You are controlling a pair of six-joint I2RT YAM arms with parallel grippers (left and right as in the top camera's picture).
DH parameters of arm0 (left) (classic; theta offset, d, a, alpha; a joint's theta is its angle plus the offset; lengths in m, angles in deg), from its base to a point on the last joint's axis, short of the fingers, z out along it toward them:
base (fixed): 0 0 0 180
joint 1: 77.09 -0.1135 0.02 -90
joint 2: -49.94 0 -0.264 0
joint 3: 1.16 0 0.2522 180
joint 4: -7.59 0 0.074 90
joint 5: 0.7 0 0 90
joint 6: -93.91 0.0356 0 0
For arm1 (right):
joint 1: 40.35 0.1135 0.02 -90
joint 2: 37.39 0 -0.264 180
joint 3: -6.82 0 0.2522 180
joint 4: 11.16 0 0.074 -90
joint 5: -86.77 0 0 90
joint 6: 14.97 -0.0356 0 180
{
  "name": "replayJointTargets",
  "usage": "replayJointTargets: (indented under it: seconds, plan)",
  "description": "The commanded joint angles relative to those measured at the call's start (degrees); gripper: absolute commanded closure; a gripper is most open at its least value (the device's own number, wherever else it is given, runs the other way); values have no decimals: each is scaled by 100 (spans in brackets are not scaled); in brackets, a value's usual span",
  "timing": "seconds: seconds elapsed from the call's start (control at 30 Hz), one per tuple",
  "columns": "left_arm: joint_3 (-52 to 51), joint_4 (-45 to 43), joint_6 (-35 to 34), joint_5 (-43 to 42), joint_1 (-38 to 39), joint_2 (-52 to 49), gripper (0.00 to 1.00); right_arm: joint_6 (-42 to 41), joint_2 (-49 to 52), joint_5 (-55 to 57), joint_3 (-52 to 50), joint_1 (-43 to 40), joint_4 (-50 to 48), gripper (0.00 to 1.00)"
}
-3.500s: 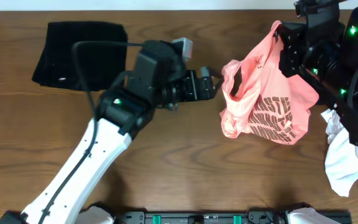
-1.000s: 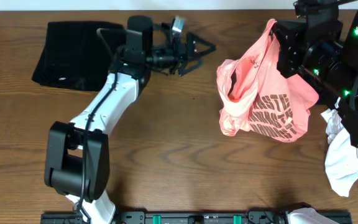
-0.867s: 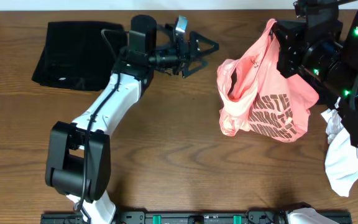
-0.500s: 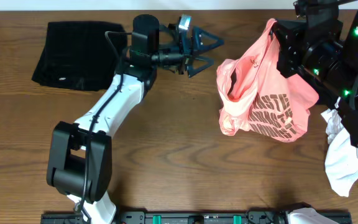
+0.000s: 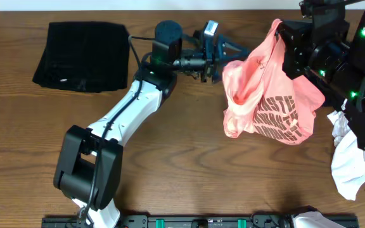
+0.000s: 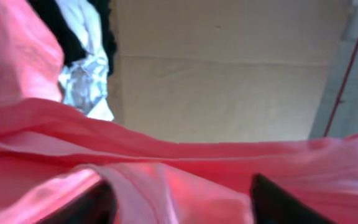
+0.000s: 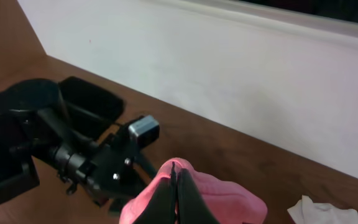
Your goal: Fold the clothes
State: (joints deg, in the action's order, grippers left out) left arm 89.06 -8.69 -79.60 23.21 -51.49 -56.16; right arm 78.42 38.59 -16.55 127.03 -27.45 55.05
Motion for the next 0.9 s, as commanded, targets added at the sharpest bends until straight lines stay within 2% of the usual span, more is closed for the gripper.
replayJointTargets:
  seconds: [0.0,0.1,0.27,0.3,0.43,0.6,0.87]
  plan:
    - [46,-332,-46,-98,-101,57,66,-9,-98,-44,63,17,-39,99]
    - [46,-673,-90,-101,-297,94,76,-9,-98,-44,63,-24,-37,99]
    - [46,-1145,-87,-122,-822,251,81,0,-98,-9,63,-26,-63,99]
    - [48,-1300,-87,-122,-957,313,85,50,-98,28,63,-33,-103,99]
    - [96,-1685,-85,-122,-1493,667,87,186,-96,479,63,-55,-428,99]
    - [273,-1746,-76,-118,-2138,1342,87,317,-101,494,63,-61,-863,99]
    - [313,-1744,96,-74,-2669,2590,88,337,-332,494,79,-61,-1106,99]
